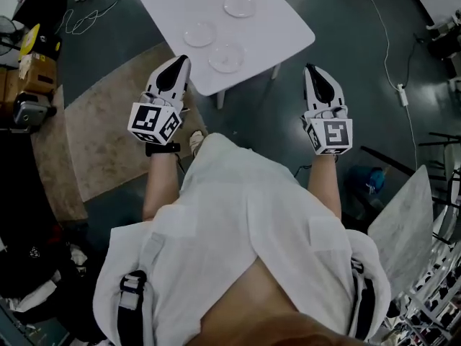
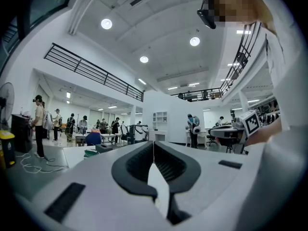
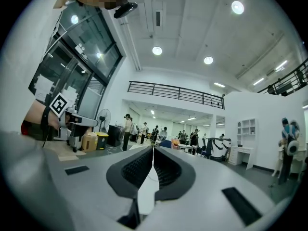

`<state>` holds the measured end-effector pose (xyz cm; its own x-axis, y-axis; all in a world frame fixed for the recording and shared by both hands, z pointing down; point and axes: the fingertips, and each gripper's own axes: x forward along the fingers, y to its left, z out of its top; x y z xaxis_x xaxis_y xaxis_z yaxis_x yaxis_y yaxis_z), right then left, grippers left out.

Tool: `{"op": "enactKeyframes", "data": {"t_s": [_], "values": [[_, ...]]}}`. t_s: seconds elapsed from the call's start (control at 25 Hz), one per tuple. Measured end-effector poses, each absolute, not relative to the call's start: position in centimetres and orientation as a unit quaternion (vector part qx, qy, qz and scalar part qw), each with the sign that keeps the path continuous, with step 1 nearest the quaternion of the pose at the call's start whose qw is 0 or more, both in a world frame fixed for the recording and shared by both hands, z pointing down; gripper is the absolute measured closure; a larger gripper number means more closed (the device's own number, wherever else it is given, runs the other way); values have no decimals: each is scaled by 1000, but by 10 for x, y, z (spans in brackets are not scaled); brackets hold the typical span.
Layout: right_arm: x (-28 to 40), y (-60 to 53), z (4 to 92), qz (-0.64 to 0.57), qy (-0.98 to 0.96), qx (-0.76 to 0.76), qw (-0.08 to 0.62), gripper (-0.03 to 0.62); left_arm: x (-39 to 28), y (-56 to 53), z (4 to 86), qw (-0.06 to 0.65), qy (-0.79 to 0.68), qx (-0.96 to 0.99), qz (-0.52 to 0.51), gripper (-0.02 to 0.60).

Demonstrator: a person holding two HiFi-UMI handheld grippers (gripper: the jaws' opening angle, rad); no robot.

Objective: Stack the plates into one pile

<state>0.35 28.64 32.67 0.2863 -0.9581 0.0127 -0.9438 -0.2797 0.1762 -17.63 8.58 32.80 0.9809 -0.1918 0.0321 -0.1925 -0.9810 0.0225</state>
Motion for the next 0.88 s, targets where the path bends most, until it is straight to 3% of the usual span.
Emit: {"op": "enactKeyframes", "data": {"t_s": [0.4, 0.88], "values": [[28, 250, 343, -28, -599, 797, 72, 565, -146, 54, 344, 26, -86, 996, 30, 569], [127, 129, 361, -5, -620, 779, 98, 563, -38, -54, 370, 54, -90, 994, 34, 568]]}}
